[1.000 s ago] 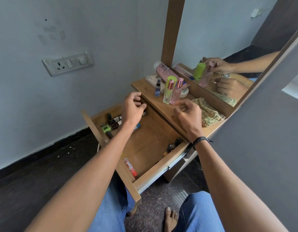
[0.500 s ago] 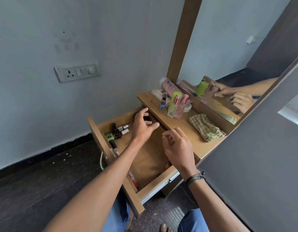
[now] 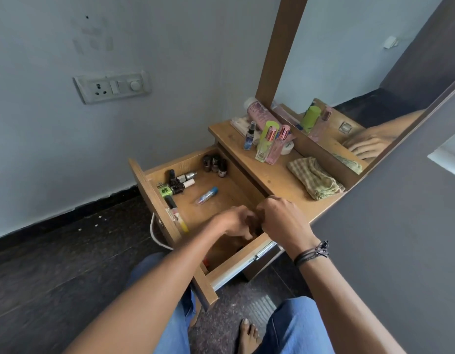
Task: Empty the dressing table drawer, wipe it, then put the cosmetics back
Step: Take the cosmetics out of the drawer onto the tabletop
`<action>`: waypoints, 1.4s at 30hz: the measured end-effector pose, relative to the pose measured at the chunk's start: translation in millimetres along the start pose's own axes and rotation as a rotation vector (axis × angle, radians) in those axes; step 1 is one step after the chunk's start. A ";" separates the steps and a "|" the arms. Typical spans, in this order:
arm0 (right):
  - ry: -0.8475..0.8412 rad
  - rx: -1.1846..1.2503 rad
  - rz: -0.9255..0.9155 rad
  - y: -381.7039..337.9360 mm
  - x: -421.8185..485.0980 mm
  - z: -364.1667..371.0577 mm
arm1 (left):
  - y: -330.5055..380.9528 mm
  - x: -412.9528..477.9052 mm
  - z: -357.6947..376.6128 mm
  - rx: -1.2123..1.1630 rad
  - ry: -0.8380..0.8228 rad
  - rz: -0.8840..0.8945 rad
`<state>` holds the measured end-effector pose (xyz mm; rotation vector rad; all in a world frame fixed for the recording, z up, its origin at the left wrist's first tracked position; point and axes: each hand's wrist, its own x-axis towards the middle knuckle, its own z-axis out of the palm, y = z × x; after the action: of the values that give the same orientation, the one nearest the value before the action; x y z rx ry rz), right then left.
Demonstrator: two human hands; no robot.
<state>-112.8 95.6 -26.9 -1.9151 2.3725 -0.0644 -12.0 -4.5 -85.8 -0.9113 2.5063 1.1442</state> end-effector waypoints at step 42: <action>-0.202 -0.213 0.051 -22.2 19.6 20.4 | 14.1 34.7 -153.8 -0.315 0.605 -0.137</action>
<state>-93.4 72.2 -46.1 -1.8414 2.3711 0.3816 -41.8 -127.5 9.3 -1.7067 2.6742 1.4066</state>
